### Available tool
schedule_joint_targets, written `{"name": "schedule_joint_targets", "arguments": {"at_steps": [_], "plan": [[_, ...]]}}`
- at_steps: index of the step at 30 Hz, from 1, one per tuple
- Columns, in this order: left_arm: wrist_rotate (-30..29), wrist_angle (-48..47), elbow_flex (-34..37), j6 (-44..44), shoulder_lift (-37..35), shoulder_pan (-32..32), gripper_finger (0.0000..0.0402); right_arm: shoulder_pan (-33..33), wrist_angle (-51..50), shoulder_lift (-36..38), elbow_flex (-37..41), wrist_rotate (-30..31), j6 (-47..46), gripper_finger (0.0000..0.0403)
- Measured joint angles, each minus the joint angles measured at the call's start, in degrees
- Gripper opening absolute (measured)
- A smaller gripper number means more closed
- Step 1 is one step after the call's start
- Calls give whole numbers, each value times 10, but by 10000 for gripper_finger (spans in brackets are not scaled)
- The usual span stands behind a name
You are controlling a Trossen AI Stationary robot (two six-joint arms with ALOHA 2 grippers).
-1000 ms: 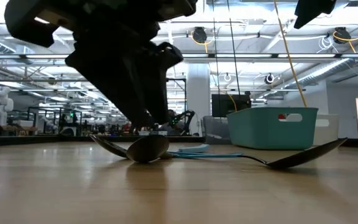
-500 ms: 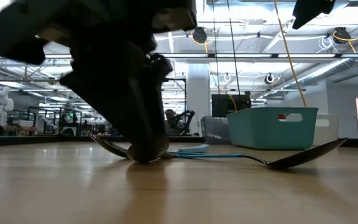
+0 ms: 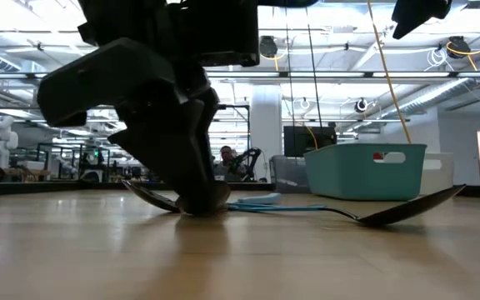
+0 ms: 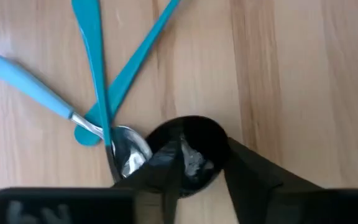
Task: Sort silverware by color (type)
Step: Put the blue spoon into the green bin
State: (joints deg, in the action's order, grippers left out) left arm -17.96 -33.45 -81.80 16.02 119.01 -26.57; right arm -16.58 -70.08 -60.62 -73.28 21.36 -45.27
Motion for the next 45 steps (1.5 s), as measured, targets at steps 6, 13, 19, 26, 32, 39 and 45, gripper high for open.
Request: {"name": "schedule_joint_targets", "arguments": {"at_steps": [6, 13, 19, 26, 32, 39, 45], "plan": [[-4, -8, -1, 6, -1, 7, 36, 0, 0, 0, 0, -1, -5, 210], [0, -87, -73, 4, -1, 19, 4, 0, 1, 0, 0, -2, -6, 210], [3, -177, -186, 4, -1, 28, 2, 0, 4, 0, 0, -4, -6, 210], [2, -278, -326, -15, -1, 51, 1, 0, 4, 0, 0, -4, -3, 210], [0, -347, -467, -46, -1, 89, 1, 0, 4, 0, 0, -3, 7, 210], [39, -304, -531, -47, -34, 146, 0, 0, 6, 0, 0, -3, 20, 210], [81, -256, -533, -58, -67, 180, 0, 0, 21, 2, 0, -1, 31, 210]]}}
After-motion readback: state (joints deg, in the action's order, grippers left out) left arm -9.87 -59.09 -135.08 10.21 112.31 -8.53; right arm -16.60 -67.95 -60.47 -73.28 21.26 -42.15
